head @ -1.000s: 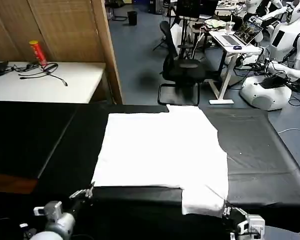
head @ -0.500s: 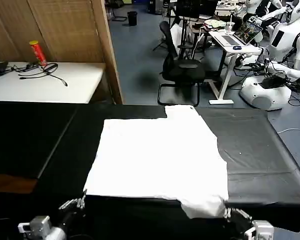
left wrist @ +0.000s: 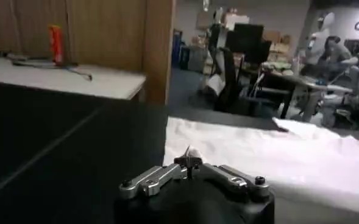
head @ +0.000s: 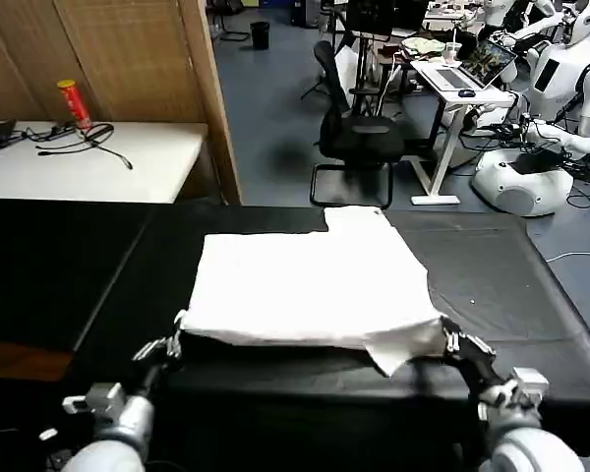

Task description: Fold and organize the clothes.

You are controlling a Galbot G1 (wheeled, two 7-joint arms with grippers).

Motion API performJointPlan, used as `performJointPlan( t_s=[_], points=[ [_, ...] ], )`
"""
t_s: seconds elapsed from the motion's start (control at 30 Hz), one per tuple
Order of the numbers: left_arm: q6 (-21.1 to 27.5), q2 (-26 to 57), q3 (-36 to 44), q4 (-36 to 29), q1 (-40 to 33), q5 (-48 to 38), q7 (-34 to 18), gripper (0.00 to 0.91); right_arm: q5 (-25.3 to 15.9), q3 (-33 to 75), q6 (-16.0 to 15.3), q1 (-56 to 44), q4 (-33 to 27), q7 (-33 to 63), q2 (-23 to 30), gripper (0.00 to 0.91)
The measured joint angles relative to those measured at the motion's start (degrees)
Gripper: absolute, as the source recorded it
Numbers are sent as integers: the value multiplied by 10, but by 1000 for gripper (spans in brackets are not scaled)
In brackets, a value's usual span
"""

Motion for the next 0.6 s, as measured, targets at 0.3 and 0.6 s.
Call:
performJointPlan(
  t_s=[0.3, 0.6],
  points=[
    [-1, 22, 18, 78, -76, -3, 5, 0, -19, -31, 15, 60, -85, -21, -1, 0],
    [0, 38, 31, 135, -123, 0, 11, 0, -17, -63, 29, 105, -152, -39, 4, 0]
  ],
)
